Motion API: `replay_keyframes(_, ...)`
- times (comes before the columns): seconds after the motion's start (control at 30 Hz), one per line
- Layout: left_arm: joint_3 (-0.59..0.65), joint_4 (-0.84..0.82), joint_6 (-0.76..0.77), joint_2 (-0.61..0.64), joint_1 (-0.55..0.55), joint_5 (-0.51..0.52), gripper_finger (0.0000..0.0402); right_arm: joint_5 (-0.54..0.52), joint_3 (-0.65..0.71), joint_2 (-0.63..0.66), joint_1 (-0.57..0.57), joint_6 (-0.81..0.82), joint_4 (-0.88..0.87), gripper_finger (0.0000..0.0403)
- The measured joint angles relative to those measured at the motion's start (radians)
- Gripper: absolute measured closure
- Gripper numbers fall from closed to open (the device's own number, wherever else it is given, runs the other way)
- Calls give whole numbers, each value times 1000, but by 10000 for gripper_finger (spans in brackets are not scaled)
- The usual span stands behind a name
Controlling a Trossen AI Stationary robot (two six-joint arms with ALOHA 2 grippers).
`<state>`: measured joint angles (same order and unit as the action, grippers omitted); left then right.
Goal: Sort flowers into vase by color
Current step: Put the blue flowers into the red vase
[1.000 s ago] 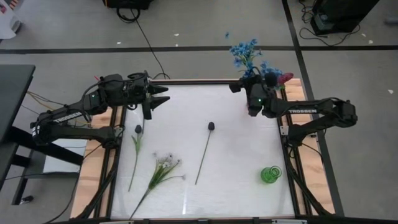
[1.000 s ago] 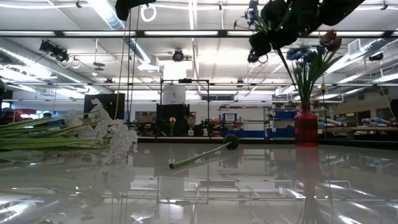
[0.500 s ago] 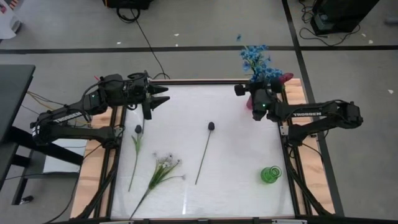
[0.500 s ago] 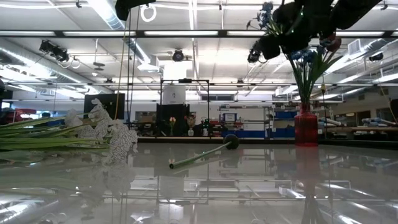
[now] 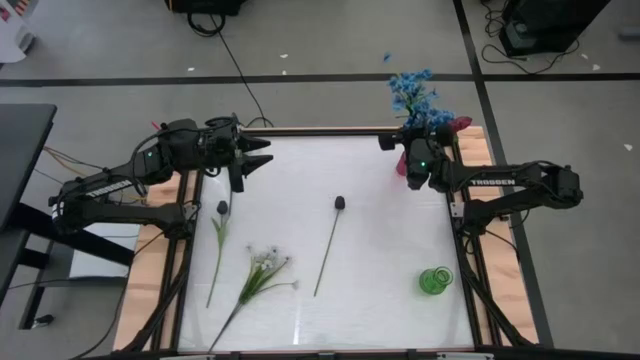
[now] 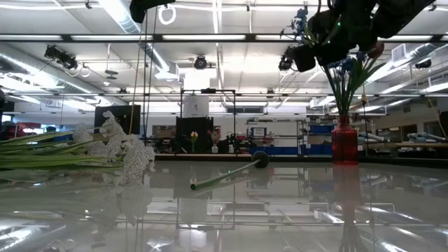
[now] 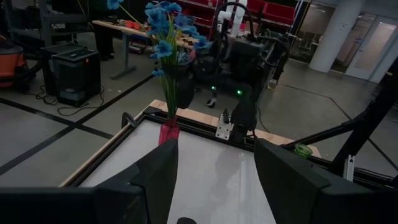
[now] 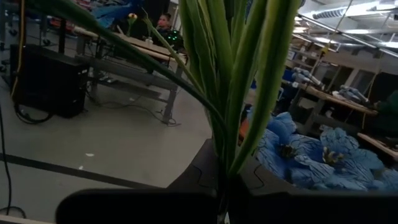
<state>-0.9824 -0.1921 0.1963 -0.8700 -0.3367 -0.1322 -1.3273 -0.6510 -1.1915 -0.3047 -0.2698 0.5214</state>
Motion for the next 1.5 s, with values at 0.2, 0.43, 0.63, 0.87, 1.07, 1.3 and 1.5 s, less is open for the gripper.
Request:
replay_keyframes(0.2, 0, 0, 0, 0, 0, 0, 184, 46, 0, 0, -11, 15, -39, 391)
replay_keyframes(0.43, 0, 0, 0, 0, 0, 0, 184, 72, 0, 0, -10, 123, -139, 391)
replay_keyframes(0.63, 0, 0, 0, 0, 0, 0, 184, 71, 0, 0, -9, 230, -212, 391)
replay_keyframes(0.87, 0, 0, 0, 0, 0, 0, 184, 91, 0, 0, -9, 368, -339, 391)
replay_keyframes(1.07, 0, 0, 0, 0, 0, 0, 184, 157, 1, 0, -9, 448, -434, 390)
replay_keyframes(1.3, 0, 0, 0, 0, 0, 0, 184, 249, 49, 1, -9, 462, -411, 369)
replay_keyframes(1.5, 0, 0, 0, 0, 0, 0, 184, 260, 55, -1, 3, 395, -334, 346)
